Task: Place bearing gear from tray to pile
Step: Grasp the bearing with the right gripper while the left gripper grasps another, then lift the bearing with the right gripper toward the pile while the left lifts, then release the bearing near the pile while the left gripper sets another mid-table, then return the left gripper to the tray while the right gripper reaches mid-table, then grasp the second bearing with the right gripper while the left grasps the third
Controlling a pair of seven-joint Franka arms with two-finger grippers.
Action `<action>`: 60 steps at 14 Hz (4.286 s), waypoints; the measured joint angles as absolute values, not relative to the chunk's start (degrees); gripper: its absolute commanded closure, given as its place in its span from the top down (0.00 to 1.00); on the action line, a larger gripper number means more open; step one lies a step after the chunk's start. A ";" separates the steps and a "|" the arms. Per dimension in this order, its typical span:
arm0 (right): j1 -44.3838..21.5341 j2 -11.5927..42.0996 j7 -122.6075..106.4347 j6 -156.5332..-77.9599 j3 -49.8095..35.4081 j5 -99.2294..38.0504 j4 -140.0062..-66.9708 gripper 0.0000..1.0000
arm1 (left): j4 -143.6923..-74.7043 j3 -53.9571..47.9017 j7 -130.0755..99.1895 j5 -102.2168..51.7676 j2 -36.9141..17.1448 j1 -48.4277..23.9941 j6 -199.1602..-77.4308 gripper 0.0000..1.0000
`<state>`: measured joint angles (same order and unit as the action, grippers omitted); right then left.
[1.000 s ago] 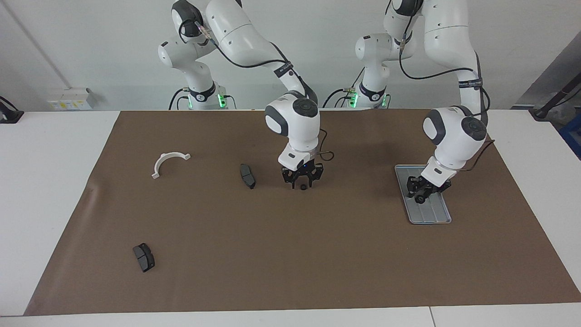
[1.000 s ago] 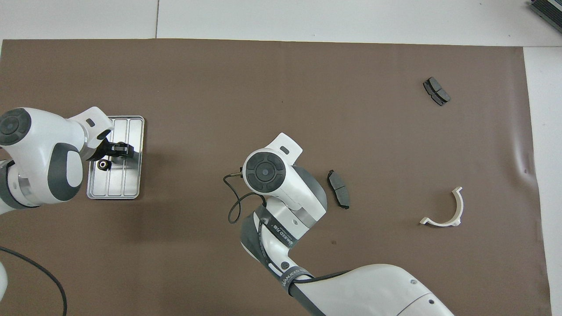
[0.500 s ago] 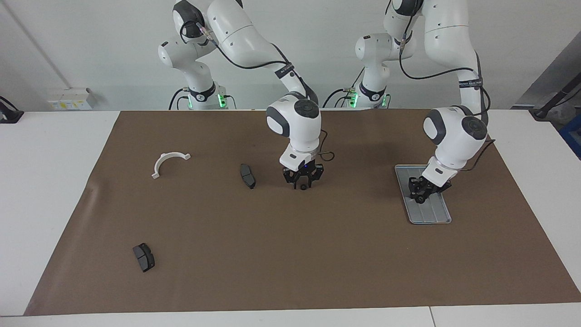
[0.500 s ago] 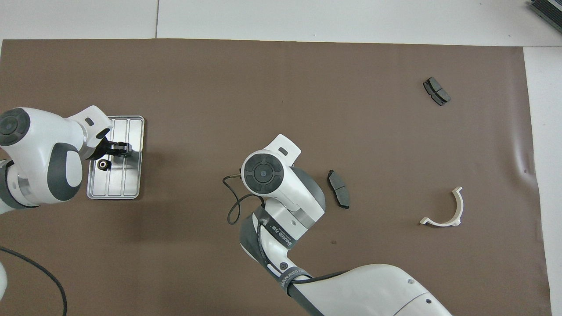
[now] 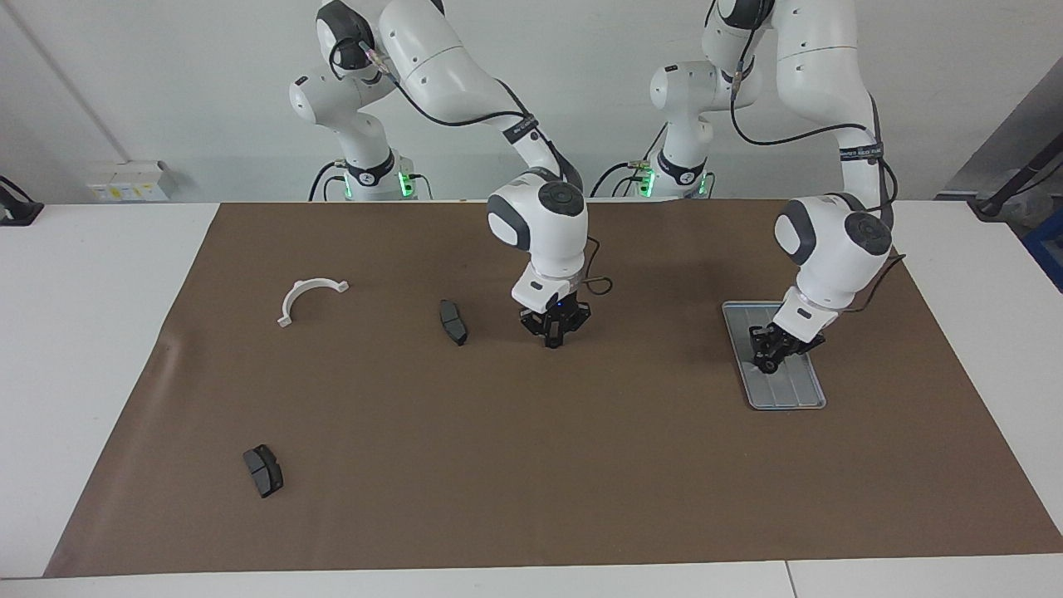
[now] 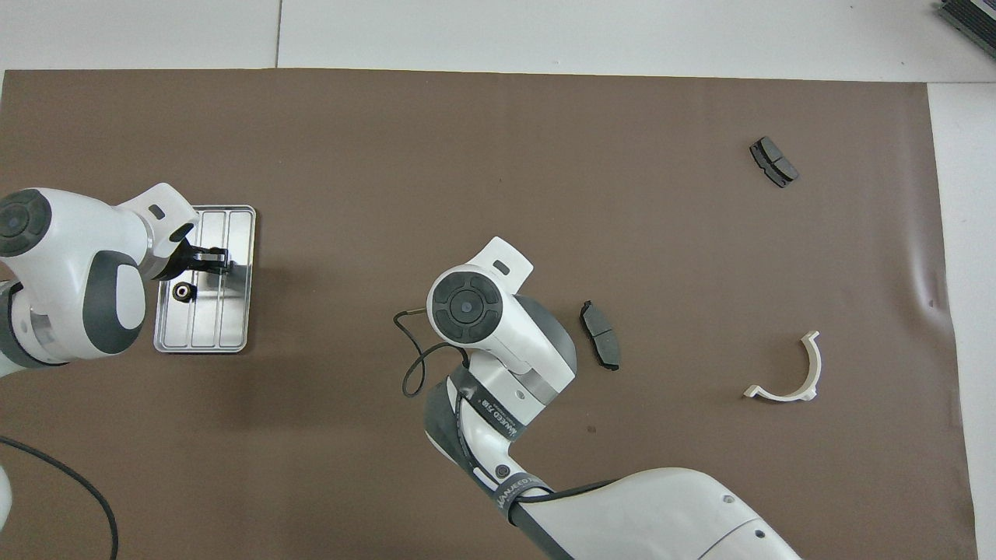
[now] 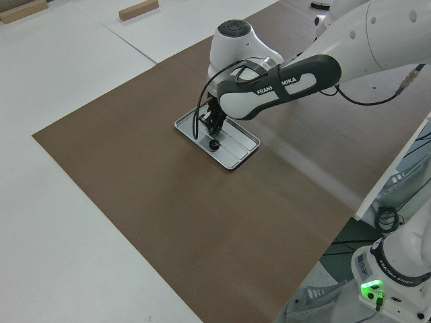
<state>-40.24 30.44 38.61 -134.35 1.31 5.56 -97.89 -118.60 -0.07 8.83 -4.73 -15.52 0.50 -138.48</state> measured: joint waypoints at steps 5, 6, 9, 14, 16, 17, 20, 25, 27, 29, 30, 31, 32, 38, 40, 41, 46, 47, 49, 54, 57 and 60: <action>-40.07 30.39 38.63 -130.58 1.42 5.55 -96.24 0.00 | -112.13 -0.85 2.25 -4.72 -15.67 -1.30 -131.71 0.16; -39.82 30.06 38.63 -129.14 1.63 5.55 -95.53 0.00 | -111.25 -0.92 -0.31 -4.72 -15.68 -2.64 -130.74 0.16; -35.90 25.67 37.40 -123.09 2.09 5.56 -94.70 0.00 | -110.98 -1.10 -10.69 -4.62 -15.92 -8.74 -130.36 0.16; -25.76 19.60 28.08 -116.04 2.13 5.55 -94.92 0.00 | -111.00 -1.34 -28.91 -4.28 -16.16 -19.64 -130.36 0.19; -21.08 19.45 22.42 -115.85 2.15 5.21 -95.22 0.00 | -111.04 -1.36 -34.75 -4.20 -16.27 -23.82 -130.43 0.20; -18.77 19.46 19.56 -115.88 2.17 4.33 -95.56 0.00 | -111.05 -1.37 -36.99 -4.17 -16.42 -25.59 -130.68 0.20; -12.07 19.49 10.35 -116.45 2.18 2.45 -97.24 0.00 | -111.10 -1.34 -41.16 -4.12 -16.97 -29.10 -132.75 0.20; -2.84 19.87 -1.86 -126.23 2.15 2.10 -104.40 0.00 | -111.15 -1.30 -44.46 -4.11 -18.31 -32.67 -135.46 0.34; -0.97 20.70 -3.58 -129.48 2.13 2.09 -106.38 0.00 | -111.14 -1.22 -44.54 -4.10 -18.47 -32.76 -135.64 0.48; -0.45 22.06 -3.69 -132.03 2.10 2.08 -106.93 0.00 | -111.14 -0.87 -44.54 -4.08 -18.51 -32.72 -135.84 0.55; -0.34 22.79 -3.69 -133.02 2.10 1.97 -106.97 0.09 | -111.14 -0.68 -44.54 -3.98 -18.52 -32.68 -135.87 0.55; -0.30 23.41 -3.69 -133.67 2.10 1.43 -106.97 0.41 | -111.14 -0.48 -44.54 -3.43 -18.53 -32.58 -135.87 0.55; -0.31 23.75 -3.69 -133.91 2.06 0.96 -106.97 0.67 | -111.14 -0.28 -44.54 -2.51 -18.54 -32.33 -135.87 0.55; -0.64 23.24 -3.76 -133.92 1.73 0.69 -106.47 1.00 | -110.56 0.18 -33.46 3.00 -18.42 -21.79 -132.68 0.53; -1.85 21.22 -3.76 -133.65 1.48 0.61 -106.15 1.00 | -110.17 0.31 -23.62 3.06 -17.70 -16.09 -130.90 0.53; -2.88 19.86 -3.31 -132.82 1.42 0.39 -106.00 1.00 | -110.15 0.32 -19.08 3.07 -17.26 -13.65 -130.19 0.52; -11.63 14.94 7.21 -125.43 1.22 0.25 -103.38 1.00 | -110.49 0.33 -1.71 3.08 -16.62 -3.98 -128.51 0.52; -14.05 14.90 9.86 -125.07 1.16 0.24 -102.82 1.00 | -110.94 0.33 0.76 3.09 -16.53 -2.42 -128.48 0.52; -18.78 14.93 13.81 -124.97 1.08 0.24 -102.61 1.00 | -111.66 0.33 5.09 3.09 -16.40 0.39 -128.48 0.52; -27.98 15.95 23.66 -125.31 1.03 0.23 -101.94 1.00 | -113.91 0.26 8.09 3.09 -15.43 3.62 -128.58 0.52; -32.68 19.05 30.21 -126.65 1.05 0.24 -99.52 1.00 | -117.74 0.25 8.08 3.09 -14.28 4.17 -130.56 0.52; -37.90 25.77 35.77 -130.16 1.06 0.80 -95.87 1.00 | -120.14 0.13 7.94 3.09 -13.43 4.17 -131.67 0.52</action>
